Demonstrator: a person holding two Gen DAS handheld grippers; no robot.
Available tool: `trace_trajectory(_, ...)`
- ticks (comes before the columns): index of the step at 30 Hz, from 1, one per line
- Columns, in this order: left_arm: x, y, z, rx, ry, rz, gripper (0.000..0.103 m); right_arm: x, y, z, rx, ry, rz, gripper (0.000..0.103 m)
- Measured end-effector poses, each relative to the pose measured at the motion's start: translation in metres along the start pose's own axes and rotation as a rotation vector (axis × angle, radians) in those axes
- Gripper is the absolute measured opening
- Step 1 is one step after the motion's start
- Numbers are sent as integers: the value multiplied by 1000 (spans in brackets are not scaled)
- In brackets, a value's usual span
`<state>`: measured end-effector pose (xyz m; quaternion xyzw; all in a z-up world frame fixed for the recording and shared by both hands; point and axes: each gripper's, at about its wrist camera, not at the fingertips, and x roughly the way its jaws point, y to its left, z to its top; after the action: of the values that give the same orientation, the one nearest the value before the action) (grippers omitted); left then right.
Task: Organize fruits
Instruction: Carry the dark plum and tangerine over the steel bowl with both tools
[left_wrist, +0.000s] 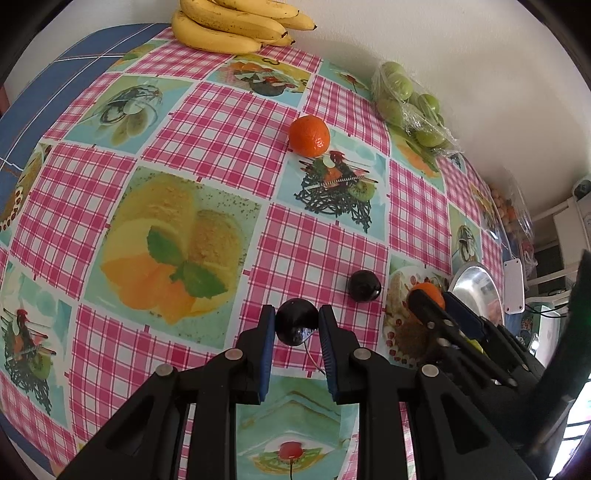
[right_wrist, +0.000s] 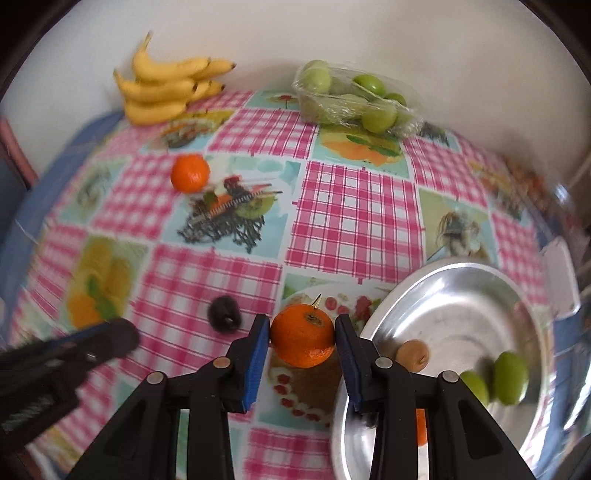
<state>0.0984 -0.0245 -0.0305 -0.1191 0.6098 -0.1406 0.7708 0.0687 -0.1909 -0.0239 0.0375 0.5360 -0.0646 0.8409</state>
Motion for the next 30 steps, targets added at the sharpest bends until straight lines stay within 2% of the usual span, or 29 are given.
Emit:
trace_trajectory(4,-2,-3,1,1,-6,-15,25,-16,-12,0,103,-12,98,39)
trace_trajectory(11,-3,-14,3,23,-15,-28,25,-46,-20,-1,155,-63,119,39)
trace_trajectory(20,-7,-35,4,74,-47,-31,25,-52,-52,-5,231,-68,107,39)
trace_trajectory(24,-8,-49,1,103,-53,-33,25,-57,-76,-9,268,-81,50,39)
trace_trajectory(30,-5,-79,-9,186,-58,-28,25,-58,-123,-21,366,-73,12,39)
